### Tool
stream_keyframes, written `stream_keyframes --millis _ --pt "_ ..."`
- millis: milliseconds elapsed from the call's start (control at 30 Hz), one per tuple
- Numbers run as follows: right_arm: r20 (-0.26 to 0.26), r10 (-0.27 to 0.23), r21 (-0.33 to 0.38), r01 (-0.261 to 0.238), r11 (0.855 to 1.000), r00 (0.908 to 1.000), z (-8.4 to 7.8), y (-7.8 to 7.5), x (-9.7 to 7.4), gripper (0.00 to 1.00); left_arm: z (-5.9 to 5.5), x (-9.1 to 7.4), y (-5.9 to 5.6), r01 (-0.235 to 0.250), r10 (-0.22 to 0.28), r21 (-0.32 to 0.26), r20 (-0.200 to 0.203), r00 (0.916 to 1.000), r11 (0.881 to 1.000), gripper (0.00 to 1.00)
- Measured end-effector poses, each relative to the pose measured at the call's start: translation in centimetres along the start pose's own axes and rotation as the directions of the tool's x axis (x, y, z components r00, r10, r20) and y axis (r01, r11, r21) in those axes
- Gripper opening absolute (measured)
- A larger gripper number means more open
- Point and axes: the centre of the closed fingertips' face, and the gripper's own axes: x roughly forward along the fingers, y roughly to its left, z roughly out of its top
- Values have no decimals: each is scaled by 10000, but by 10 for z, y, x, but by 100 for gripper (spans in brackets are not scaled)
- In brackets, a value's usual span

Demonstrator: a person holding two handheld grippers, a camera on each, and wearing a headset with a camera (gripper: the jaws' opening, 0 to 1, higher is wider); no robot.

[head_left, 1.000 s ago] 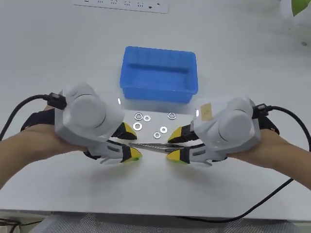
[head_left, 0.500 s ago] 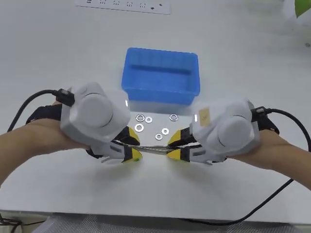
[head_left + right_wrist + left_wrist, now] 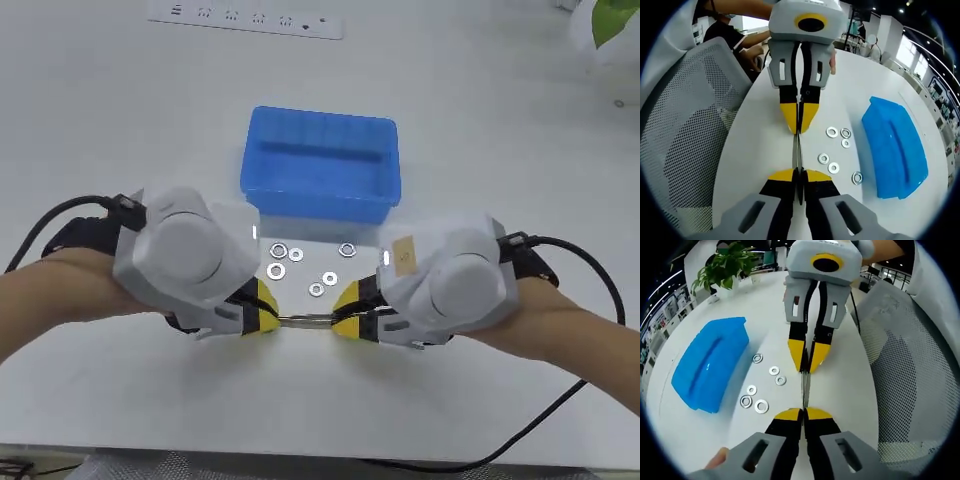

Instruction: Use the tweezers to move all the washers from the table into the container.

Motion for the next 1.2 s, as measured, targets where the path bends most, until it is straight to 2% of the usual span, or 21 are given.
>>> stream_keyframes --millis 33,133,233,433,567,600,633,800,933,1100,1200 --pt "18 -8 -1 8 10000 10000 0 0 0 7 0 0 0 -103 103 250 4 9999 9996 5" --pt "-34 -59 -328 58 9994 10000 3 2 1 6 -1 -1 -1 -126 126 254 22 9999 9996 5" --pt "31 -107 -316 108 9994 9999 6 4 0 6 -3 -3 -1 -119 121 324 -77 9999 9994 5" --pt "549 -390 -47 393 9992 9977 16 -1 -8 6 -9 -7 3 -377 383 244 -229 9990 9990 11" --pt "685 -496 -47 500 9987 9964 18 -1 -11 6 -5 -14 9 -650 651 154 -40 9979 9978 6" --pt "674 -535 -46 539 9985 9963 18 -2 -11 6 -2 -16 9 -634 635 -90 193 9978 9979 6" --pt "727 -551 -35 555 9985 9958 18 -2 -12 6 -1 -17 9 -594 600 -245 220 9980 9979 6" --pt "955 -576 -165 595 9981 9938 22 2 -12 6 1 -27 4 -552 564 -286 428 9975 9981 6" --pt "1380 -489 -110 509 9986 9892 29 5 -10 7 0 -36 -2 -533 534 -59 294 9981 9986 6" --pt "1814 -527 -64 548 9985 9820 37 6 -9 7 12 -58 -7 -555 543 210 513 9972 9982 5" --pt "1997 -732 -10 749 9972 9771 41 3 -9 7 29 -71 -6 -687 665 221 863 9940 9974 5"
